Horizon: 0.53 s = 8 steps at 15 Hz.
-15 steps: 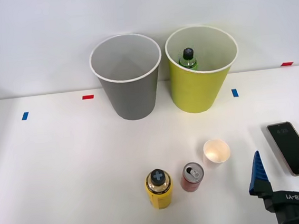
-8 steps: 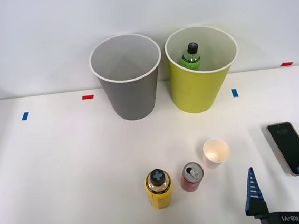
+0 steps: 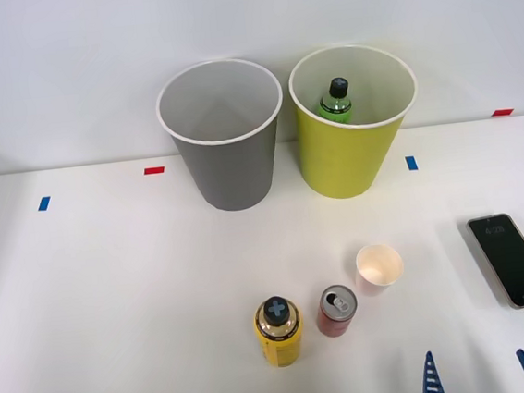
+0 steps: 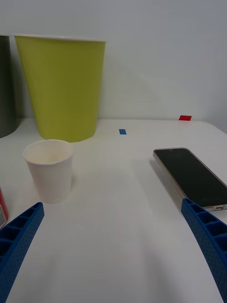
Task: Put cans in the gray bin, plastic bottles in the light green bin
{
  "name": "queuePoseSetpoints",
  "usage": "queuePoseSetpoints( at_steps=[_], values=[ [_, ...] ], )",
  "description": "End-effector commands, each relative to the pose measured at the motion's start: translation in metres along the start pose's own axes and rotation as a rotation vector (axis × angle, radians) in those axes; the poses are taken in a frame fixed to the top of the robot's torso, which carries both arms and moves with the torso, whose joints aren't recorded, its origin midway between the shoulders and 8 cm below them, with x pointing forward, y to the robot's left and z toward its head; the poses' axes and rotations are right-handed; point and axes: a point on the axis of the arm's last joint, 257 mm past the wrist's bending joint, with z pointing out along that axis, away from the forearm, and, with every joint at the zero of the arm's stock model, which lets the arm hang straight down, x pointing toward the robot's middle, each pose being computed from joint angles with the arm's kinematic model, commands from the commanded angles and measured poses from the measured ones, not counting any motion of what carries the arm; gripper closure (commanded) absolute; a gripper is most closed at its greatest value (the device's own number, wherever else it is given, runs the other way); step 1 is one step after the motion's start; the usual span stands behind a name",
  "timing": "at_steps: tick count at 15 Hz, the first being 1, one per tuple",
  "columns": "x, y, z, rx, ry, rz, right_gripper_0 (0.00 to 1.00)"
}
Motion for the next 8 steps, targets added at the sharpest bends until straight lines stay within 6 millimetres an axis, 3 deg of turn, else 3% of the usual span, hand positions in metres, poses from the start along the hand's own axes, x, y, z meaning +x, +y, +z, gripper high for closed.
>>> queuePoseSetpoints(
  at_steps=[1, 8],
  values=[
    [0.0135, 0.015, -0.0077, -0.032, 0.033, 0.024, 0.0],
    [0.016, 0.023, -0.0088, -0.056, 0.044, 0.01, 0.0]
  ],
)
